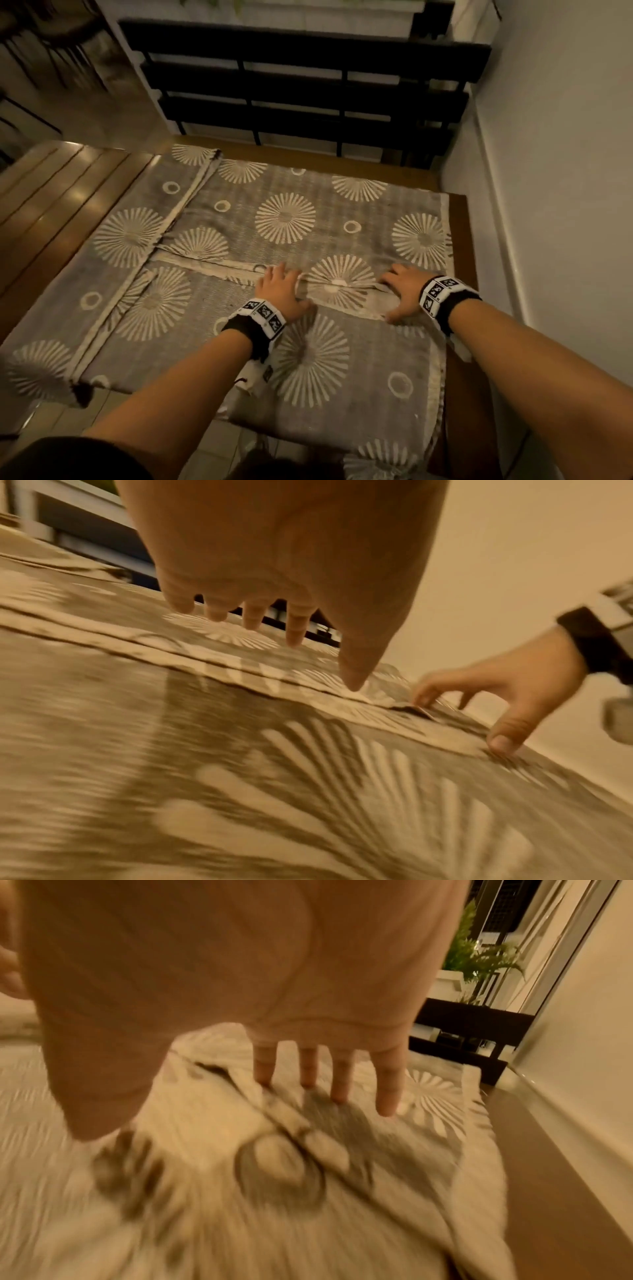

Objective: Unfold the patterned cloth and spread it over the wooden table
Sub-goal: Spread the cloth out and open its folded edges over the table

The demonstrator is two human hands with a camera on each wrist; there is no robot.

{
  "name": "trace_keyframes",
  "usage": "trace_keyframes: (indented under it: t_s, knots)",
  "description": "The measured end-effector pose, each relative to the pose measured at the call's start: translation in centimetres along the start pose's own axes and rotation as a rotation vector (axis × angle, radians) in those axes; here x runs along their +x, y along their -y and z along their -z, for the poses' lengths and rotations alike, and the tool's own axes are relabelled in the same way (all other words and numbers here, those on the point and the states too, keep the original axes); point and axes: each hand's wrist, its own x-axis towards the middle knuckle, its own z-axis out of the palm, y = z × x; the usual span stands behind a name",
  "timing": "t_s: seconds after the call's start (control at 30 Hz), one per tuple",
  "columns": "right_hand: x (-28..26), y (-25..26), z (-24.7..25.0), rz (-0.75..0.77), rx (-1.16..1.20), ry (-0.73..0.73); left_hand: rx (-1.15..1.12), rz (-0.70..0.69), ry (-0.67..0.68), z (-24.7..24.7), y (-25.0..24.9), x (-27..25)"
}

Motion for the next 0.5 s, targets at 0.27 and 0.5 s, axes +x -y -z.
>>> trace_keyframes:
  t_s: [0.27,0.5]
  knots:
    - [7.5,9.3,10.5,-0.001,-0.085,-0.114,-0.037,0.247,-0.042,5.1,16.4,-0.2]
    - [18.1,25.1,17.0,0.164,0.126,-0.245,-0.048,0.319,0.022,7.2,29.1,-0.3]
